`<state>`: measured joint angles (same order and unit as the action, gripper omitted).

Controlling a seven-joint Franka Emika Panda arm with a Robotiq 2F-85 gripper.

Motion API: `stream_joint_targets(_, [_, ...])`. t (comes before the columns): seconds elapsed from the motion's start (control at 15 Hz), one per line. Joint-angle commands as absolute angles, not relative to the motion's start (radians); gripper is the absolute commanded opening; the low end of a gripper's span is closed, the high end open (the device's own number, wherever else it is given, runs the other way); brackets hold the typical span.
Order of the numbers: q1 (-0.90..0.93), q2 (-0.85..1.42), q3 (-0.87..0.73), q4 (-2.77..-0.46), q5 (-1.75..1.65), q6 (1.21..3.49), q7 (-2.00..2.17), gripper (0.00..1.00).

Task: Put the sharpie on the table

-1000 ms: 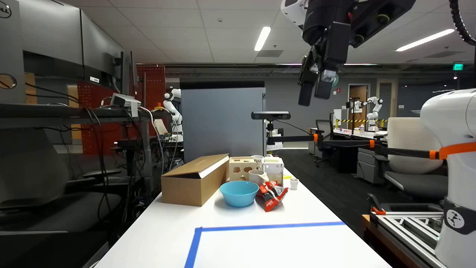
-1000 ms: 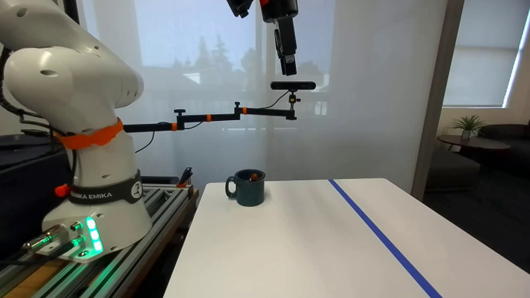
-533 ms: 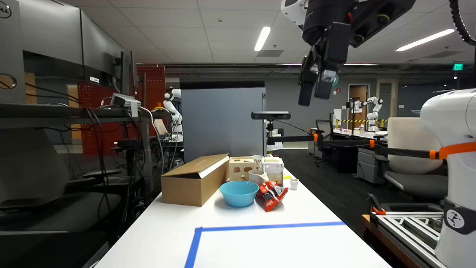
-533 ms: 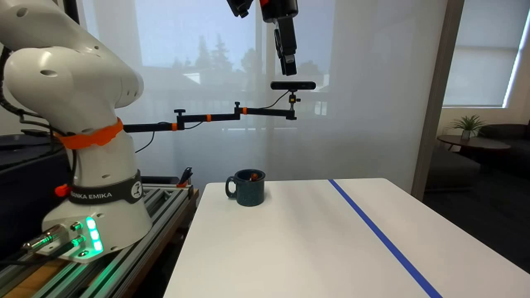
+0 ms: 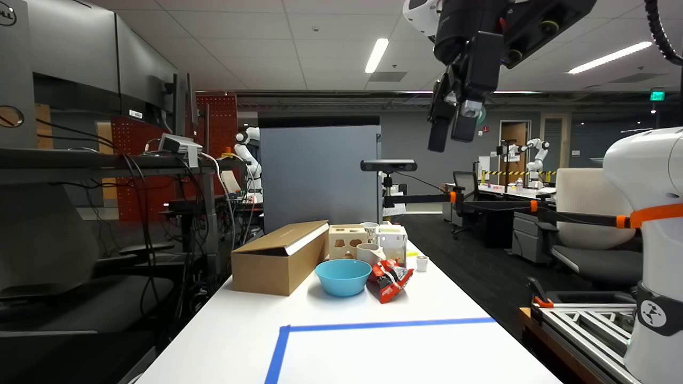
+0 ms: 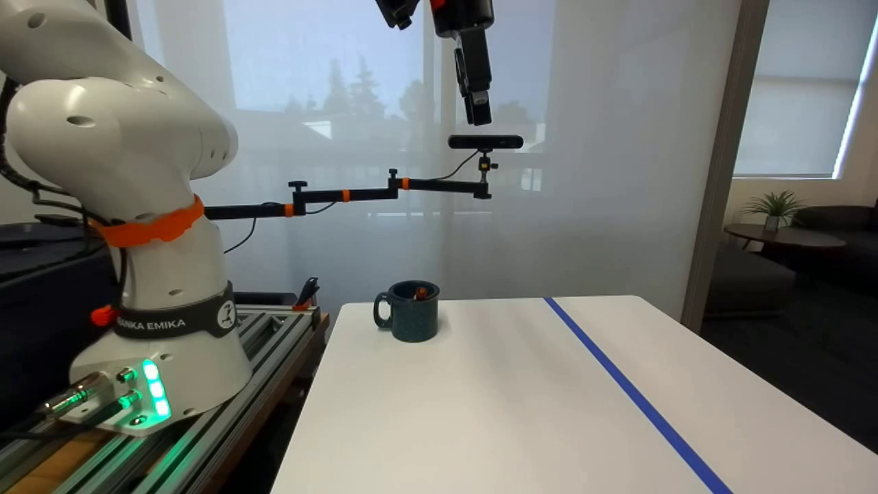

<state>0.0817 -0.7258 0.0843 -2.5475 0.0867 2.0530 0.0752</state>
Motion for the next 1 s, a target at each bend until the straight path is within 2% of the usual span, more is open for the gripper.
stream_joint_targets(0.0, [0.081,-0.725,0.085,-2.546,0.087,2.051,0.075,1.00])
stream_joint_targets(0.33, [0.081,-0.745,0.081,-2.628,0.235,2.101,0.215,1.00])
stream_joint_targets(0.93, [0.088,-0.830,0.210,-2.802,0.496,2.157,0.622,1.00])
